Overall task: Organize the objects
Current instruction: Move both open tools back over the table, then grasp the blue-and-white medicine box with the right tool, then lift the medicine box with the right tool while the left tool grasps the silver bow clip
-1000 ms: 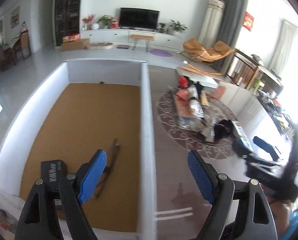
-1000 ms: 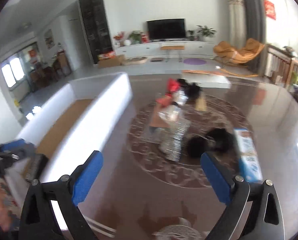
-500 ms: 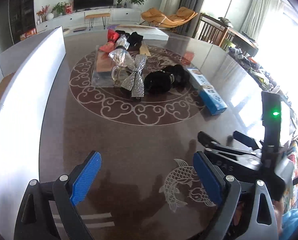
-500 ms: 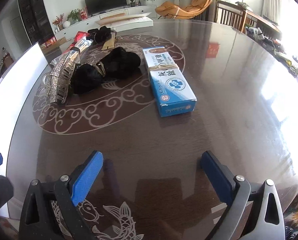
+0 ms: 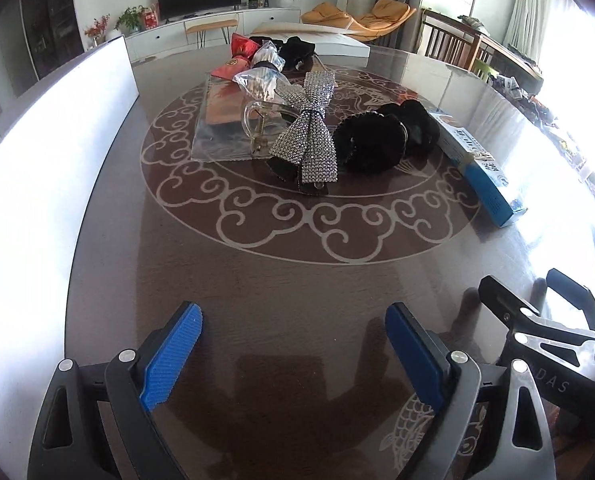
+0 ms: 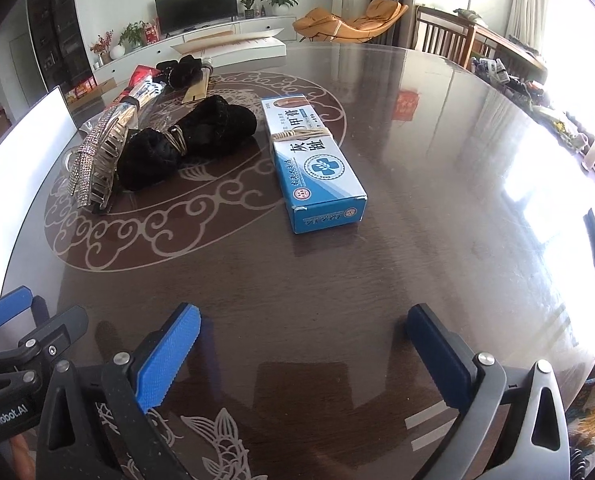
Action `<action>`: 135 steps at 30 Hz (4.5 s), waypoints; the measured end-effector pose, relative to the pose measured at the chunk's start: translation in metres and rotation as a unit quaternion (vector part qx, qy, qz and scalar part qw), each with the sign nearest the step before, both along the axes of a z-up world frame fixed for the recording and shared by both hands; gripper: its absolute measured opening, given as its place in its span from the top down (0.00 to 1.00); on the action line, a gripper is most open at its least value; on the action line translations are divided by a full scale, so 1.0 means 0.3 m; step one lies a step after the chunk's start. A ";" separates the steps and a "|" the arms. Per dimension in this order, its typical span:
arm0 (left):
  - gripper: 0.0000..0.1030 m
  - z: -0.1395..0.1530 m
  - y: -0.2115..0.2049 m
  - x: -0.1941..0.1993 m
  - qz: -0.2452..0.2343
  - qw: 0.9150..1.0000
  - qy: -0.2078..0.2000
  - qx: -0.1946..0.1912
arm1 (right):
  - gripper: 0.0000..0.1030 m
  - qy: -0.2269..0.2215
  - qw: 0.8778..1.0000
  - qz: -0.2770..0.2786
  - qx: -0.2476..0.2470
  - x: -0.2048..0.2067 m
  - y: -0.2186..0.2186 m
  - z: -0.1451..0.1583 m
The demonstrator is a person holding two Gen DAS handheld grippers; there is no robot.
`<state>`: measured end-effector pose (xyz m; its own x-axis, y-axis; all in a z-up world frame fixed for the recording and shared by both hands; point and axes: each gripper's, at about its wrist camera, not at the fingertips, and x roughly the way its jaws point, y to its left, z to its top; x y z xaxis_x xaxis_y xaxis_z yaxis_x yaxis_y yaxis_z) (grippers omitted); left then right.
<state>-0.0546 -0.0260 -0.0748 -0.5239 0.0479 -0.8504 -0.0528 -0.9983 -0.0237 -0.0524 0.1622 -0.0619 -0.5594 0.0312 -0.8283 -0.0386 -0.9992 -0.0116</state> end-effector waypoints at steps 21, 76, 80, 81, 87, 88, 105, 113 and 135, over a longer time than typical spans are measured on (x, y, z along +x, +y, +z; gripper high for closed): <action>0.00 -0.018 -0.007 -0.026 0.002 1.000 0.020 -0.015 | 0.00 0.007 1.000 -0.003 0.002 0.009 -0.003 0.002; 0.00 -0.023 -0.007 -0.024 0.002 1.000 0.021 -0.014 | 0.00 -0.049 0.995 0.083 0.003 -0.405 0.019 0.006; 0.00 -0.023 -0.007 -0.024 0.003 1.000 0.021 -0.014 | 0.57 -0.003 0.995 0.095 0.002 -0.359 0.003 0.034; 0.00 -0.024 -0.007 -0.024 0.003 1.000 0.021 -0.014 | 0.57 -0.001 0.996 0.091 0.001 -0.343 0.004 0.036; 0.00 -0.024 -0.007 -0.025 0.003 1.000 0.021 -0.014 | 0.57 0.024 0.998 0.058 0.000 -0.229 0.045 0.032; 0.00 -0.025 -0.007 -0.025 0.003 1.000 0.021 -0.015 | 0.57 0.026 0.998 0.048 0.000 -0.218 0.057 0.032; 0.00 -0.023 -0.010 -0.022 0.004 1.000 0.022 -0.015 | 0.23 0.025 0.999 0.025 -0.001 -0.184 0.114 0.024; 0.00 -0.010 -0.010 -0.089 -0.009 1.000 -0.001 -0.004 | 0.16 0.021 0.999 0.025 0.001 -0.184 0.112 0.017; 0.52 0.042 -0.033 -0.269 0.057 0.997 0.027 0.046 | 0.10 0.016 0.999 0.030 0.001 -0.185 0.110 0.010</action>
